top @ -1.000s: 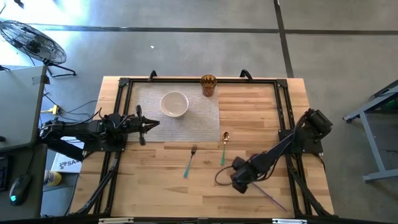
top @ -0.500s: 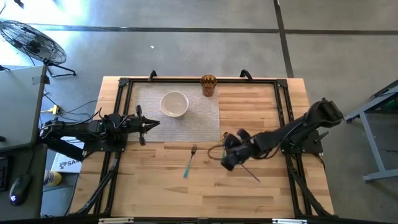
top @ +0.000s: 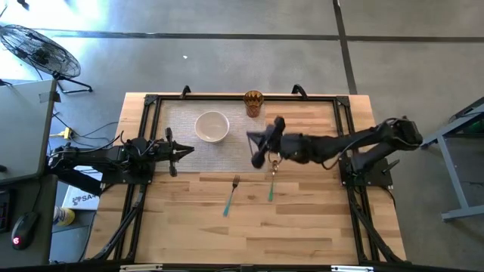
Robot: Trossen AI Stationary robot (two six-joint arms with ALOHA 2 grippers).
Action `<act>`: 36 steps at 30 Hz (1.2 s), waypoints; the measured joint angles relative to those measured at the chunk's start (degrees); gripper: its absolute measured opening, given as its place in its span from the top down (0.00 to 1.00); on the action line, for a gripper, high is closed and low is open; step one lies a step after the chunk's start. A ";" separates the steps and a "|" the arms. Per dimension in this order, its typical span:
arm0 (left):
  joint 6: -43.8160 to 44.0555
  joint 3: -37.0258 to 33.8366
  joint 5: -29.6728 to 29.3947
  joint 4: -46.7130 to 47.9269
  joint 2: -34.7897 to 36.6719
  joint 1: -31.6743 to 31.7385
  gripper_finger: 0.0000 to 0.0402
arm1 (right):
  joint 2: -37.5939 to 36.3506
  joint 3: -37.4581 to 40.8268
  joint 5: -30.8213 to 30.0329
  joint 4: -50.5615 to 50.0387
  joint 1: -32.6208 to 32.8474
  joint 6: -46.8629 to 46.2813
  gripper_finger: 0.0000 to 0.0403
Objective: Pick & Place Utensil
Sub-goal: Put the purple straw into the orange cup on the gray mat
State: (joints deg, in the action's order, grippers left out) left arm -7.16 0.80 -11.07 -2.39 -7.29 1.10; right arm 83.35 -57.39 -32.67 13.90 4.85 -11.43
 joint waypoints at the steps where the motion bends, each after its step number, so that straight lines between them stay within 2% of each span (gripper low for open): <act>1: 0.00 0.00 0.00 0.00 0.02 -0.02 0.94 | 0.00 0.00 -0.01 2.27 -1.05 0.93 1.00; 4: 0.00 -0.01 0.00 0.00 0.02 0.00 0.94 | 0.00 0.00 -0.85 9.38 -3.89 4.53 1.00; 11: 0.00 0.01 -0.02 0.00 0.02 0.00 0.94 | 0.20 0.03 -7.68 26.53 -10.77 15.85 1.00; 17: 0.00 0.01 -0.02 -0.01 0.02 -0.01 0.94 | 0.28 0.07 -4.83 38.21 -17.16 18.31 1.00; 21: 0.00 0.00 -0.02 0.00 0.02 -0.02 0.94 | 0.28 0.07 -6.82 37.12 -20.81 24.13 1.00; 23: 0.00 0.01 -0.02 0.00 0.01 -0.01 0.94 | 0.28 0.09 -6.81 33.17 -22.46 21.53 1.00; 26: 0.00 0.01 -0.03 -0.01 0.01 -0.02 0.94 | 0.69 0.15 -3.36 28.70 -24.50 15.65 0.99; 36: 0.00 0.01 -0.02 0.07 0.00 0.00 0.94 | 7.11 0.15 -1.25 27.61 -25.26 15.53 0.98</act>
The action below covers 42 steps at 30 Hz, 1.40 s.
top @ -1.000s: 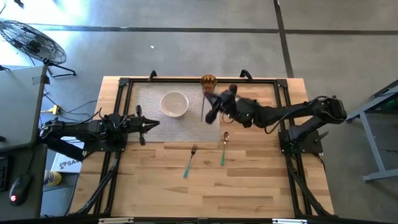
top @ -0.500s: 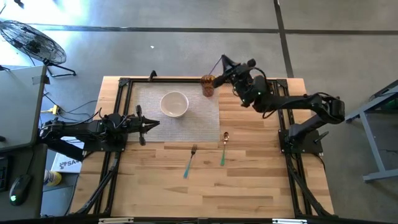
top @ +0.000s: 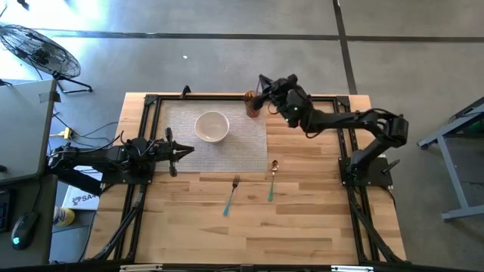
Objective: Pick & Place Utensil
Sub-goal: Put the purple straw into the orange cup on the gray mat, then put the green spoon into the white bowl on the gray mat
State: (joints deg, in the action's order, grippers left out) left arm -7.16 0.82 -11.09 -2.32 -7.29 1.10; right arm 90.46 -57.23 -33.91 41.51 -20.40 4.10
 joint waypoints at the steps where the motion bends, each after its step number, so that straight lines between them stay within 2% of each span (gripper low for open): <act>1: 0.00 0.00 0.00 -0.01 0.02 -0.02 0.94 | 0.45 0.00 0.08 -0.38 0.00 -0.06 0.98; 17: 0.00 0.00 0.00 0.41 0.02 0.00 0.94 | 0.18 -0.05 1.71 -7.48 0.00 0.40 0.80; 21: 0.00 -0.02 0.00 0.43 0.02 -0.02 0.94 | -2.05 -1.94 4.95 -14.46 0.06 0.40 0.76; 25: 0.00 -0.01 0.02 0.44 0.02 -0.01 0.94 | -4.83 -4.75 4.21 -22.29 1.07 0.49 0.72; 32: 0.00 0.00 0.04 0.48 0.02 -0.01 0.94 | -9.40 -6.03 -1.92 -27.70 7.16 5.28 0.68; 37: 0.00 -0.02 0.04 0.50 0.00 0.00 0.94 | -11.56 -6.03 -0.43 -35.46 13.31 2.94 0.68; 42: 0.00 -0.02 0.07 0.50 0.02 0.00 0.94 | -10.66 -6.03 2.68 -46.18 21.25 -5.35 0.68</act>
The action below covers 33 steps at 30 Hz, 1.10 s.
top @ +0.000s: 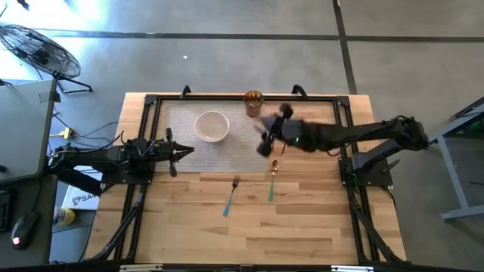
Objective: Pick & Place Utensil
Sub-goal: Put the green spoon into the white bowl on the gray mat
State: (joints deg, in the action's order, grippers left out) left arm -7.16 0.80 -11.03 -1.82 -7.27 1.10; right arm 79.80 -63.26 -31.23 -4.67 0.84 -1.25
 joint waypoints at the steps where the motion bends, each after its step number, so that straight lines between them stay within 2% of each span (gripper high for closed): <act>1: 0.00 0.02 0.00 0.02 0.00 -0.02 0.94 | 0.46 0.00 0.47 -2.00 1.75 -1.84 0.68; 7: 0.00 0.01 -0.02 0.01 0.00 -0.01 0.94 | 5.29 0.00 0.31 -13.50 11.47 -9.98 0.68; 14: 0.00 0.02 -0.02 0.02 -0.01 0.00 0.94 | 11.94 0.00 2.49 -19.22 17.16 -37.67 0.68; 21: 0.00 0.00 -0.04 0.02 0.00 0.00 0.94 | 19.50 0.00 2.64 -28.69 19.04 -58.43 0.68; 26: 0.00 0.02 -0.04 0.00 0.00 0.00 0.94 | 22.55 0.00 2.74 -32.90 18.60 -65.55 0.68; 33: 0.00 0.00 -0.04 0.01 0.00 -0.01 0.94 | 26.07 0.00 3.23 -33.03 18.38 -69.42 0.68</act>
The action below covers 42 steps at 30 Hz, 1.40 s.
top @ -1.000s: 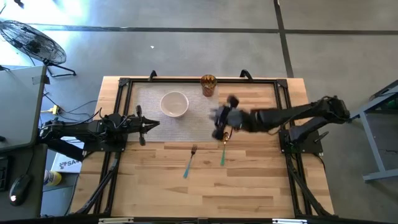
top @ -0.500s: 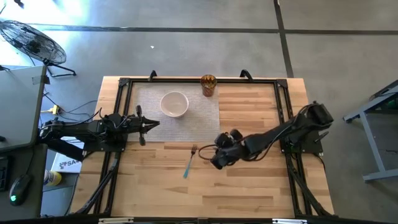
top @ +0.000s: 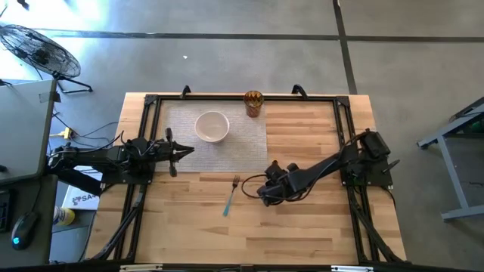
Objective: Pick & Place Utensil
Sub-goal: Put the green spoon into the white bowl on the gray mat
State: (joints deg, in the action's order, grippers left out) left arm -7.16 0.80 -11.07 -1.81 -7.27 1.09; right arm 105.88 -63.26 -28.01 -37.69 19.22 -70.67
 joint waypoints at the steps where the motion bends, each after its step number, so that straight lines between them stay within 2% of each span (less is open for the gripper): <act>1: 0.00 0.01 0.00 0.01 -0.01 -0.01 0.94 | 0.52 0.00 0.17 0.10 -0.15 -0.44 0.68; 12: 0.00 0.02 0.00 -0.01 0.00 -0.01 0.94 | 2.17 0.07 0.74 0.17 -3.44 -1.09 0.68; 20: 0.00 0.00 -0.01 -0.01 -0.01 0.01 0.94 | 1.76 3.89 5.17 5.72 -4.23 -1.52 0.68; 29: 0.00 0.02 -0.02 0.01 -0.02 -0.01 0.94 | 1.94 4.04 4.84 6.32 -4.22 -1.82 0.69; 33: 0.00 0.00 -0.02 -0.01 -0.02 0.01 0.94 | 2.02 4.07 4.98 6.25 -4.22 -3.68 0.73; 42: 0.00 0.00 -0.02 -0.01 -0.02 -0.01 0.94 | 2.08 4.09 5.30 6.23 -4.22 -3.81 0.90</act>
State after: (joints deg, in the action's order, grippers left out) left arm -7.16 0.80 -11.09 -1.83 -7.29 1.08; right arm 107.95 -59.18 -22.71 -31.46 15.00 -74.48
